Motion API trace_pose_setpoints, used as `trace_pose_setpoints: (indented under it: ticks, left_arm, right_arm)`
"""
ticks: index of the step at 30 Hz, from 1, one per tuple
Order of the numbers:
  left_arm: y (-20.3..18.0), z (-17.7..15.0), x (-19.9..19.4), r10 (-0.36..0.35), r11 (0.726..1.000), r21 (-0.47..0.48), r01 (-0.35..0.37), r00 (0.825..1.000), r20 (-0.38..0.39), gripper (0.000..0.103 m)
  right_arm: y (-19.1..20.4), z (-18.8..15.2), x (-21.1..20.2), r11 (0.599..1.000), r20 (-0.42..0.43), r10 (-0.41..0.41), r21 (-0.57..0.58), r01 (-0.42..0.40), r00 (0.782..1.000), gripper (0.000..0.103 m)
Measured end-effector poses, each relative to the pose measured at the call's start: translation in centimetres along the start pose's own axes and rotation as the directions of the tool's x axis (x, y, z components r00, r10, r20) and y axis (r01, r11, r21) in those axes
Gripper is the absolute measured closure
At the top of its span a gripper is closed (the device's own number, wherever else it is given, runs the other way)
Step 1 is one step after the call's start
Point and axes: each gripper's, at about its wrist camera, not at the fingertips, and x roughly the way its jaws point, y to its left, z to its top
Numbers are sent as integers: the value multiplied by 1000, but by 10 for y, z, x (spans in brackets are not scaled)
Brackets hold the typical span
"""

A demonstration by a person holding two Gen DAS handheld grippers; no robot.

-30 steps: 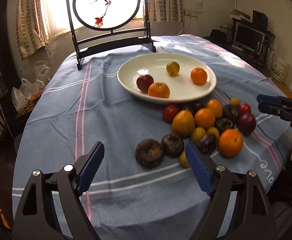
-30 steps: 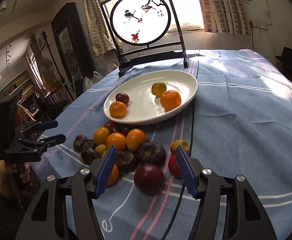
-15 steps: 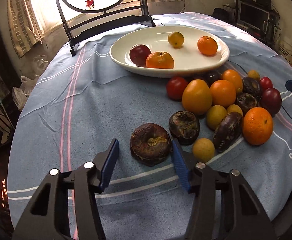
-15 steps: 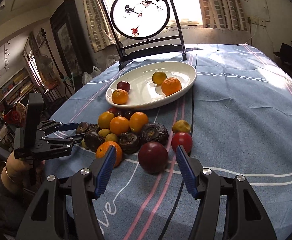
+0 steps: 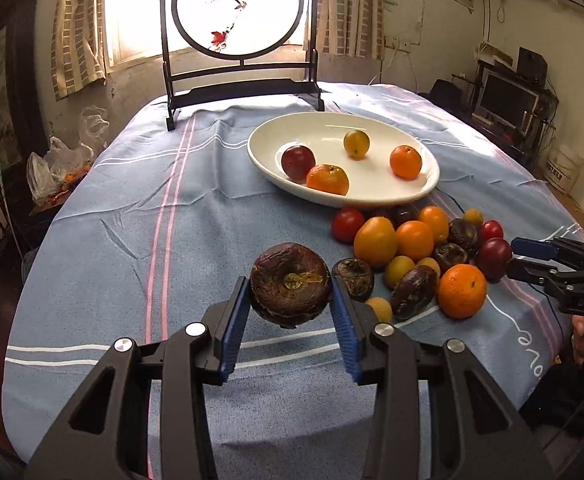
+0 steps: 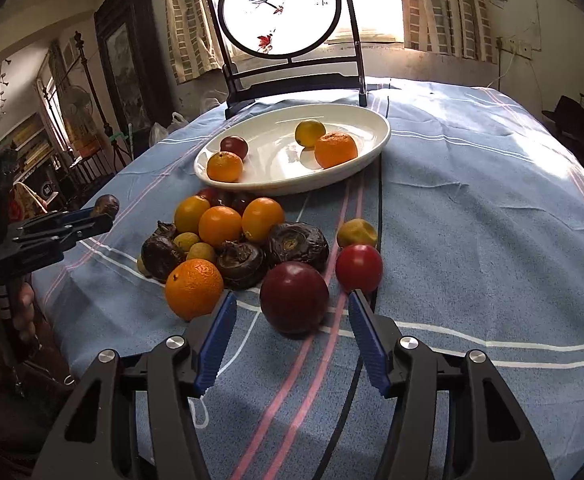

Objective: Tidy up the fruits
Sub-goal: 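Grasp a dark brown persimmon with the left tool while the right tool grasps a red plum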

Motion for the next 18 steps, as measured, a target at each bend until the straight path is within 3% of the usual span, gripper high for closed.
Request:
trace_pose_setpoints:
  ticks: [5, 7, 11, 14, 18]
  left_arm:
    - [-6, -1, -1, -15, 1000, 10, 15, 1000, 0, 63]
    - [-8, -1, 0, -23, 1000, 10, 23, 1000, 0, 63]
    - [-9, 0, 1, -37, 999, 0, 37, 999, -1, 63]
    - [-10, 4, 1, -53, 999, -8, 53, 999, 1, 63]
    - [-15, 27, 9, -75, 997, 3, 75, 997, 10, 63]
  right_arm:
    - [4, 4, 15, 1000, -17, -28, 5, 28, 999, 52]
    - [1, 4, 17, 999, -21, -48, 19, 48, 999, 60]
    - [-6, 2, 9, 998, -22, -10, 59, 11, 1000, 64]
    - [-10, 11, -12, 997, 49, 29, 70, -32, 998, 64]
    - [-18, 49, -30, 994, 120, 73, 69, -81, 990, 64]
